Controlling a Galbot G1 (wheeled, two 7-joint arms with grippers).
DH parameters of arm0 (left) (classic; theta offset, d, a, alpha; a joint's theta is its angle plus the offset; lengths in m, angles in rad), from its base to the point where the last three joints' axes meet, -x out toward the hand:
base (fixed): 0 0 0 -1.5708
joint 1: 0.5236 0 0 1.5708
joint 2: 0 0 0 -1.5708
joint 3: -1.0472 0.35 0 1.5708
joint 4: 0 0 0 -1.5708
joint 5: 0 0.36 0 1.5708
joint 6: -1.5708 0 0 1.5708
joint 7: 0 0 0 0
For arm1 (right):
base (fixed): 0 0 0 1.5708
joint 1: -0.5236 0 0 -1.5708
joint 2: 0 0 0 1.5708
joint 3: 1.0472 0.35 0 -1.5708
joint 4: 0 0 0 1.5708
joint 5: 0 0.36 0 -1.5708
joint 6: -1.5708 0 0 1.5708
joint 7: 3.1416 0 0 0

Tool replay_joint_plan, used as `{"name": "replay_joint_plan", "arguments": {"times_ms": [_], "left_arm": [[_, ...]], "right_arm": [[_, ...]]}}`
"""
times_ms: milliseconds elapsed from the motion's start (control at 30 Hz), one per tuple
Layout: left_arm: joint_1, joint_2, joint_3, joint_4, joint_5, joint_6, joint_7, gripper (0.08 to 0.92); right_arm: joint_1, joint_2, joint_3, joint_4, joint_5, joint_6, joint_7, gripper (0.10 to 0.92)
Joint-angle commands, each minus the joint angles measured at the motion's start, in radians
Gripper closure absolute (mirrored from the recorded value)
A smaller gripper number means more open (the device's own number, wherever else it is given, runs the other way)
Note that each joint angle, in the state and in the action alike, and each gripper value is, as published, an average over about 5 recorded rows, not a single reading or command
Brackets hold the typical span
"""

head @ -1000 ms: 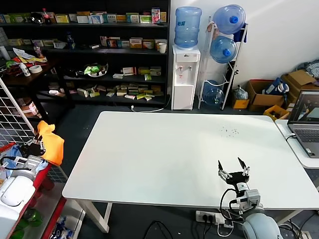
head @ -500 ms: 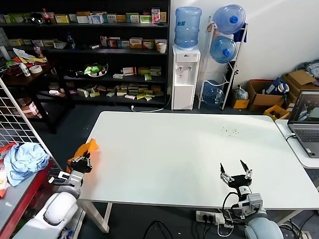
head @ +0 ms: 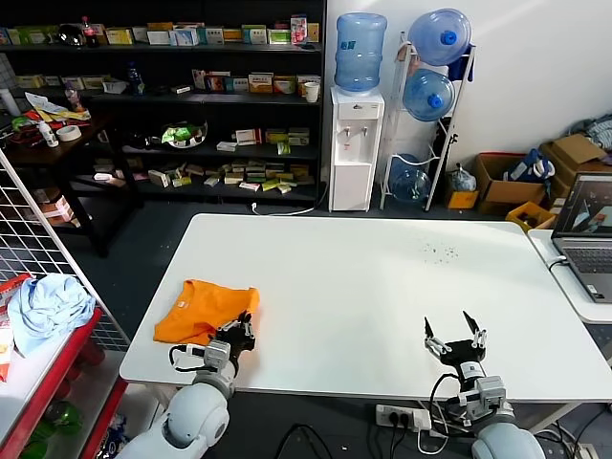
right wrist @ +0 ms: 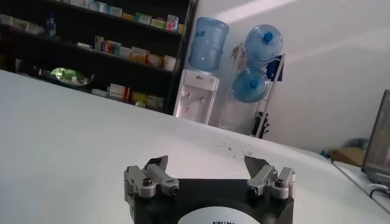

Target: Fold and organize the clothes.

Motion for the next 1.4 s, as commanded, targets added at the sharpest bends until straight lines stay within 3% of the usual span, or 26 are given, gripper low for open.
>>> {"name": "replay_joint_plan", "arguments": {"times_ms": [33,333,567,800,1067,1400], "left_arm": [[-0.102,-0.287,0.114,0.085,-0.081,0.003,-0.039,0.879],[-0.171,-0.444,0.157,0.211,-0.07,-0.03,-0.056,0.879],[-0.218,-0.562,0.162,0.347,-0.074,-0.146,-0.05,0.879],[-0.206,-0.57,0.203,0.304,-0.149,-0.231,-0.001,0.862],[-0.142,-0.417,0.195,0.132,-0.075,-0.309,0.066,0.648],[0.019,-0.092,-0.095,0.059,0.051,-0.469,0.16,0.362]], "right_arm": [[-0.002,0.003,0.005,-0.002,-0.002,-0.003,0.001,0.203],[0.005,0.007,0.008,-0.012,-0.002,-0.006,0.005,0.203],[0.01,0.011,0.009,-0.021,-0.003,-0.011,0.011,0.203],[0.008,0.007,0.014,-0.019,-0.002,-0.015,0.014,0.203],[0.02,0.0,0.018,-0.017,0.005,-0.022,0.008,0.203],[0.048,0.025,0.04,-0.042,0.032,0.007,-0.057,0.203]]}}
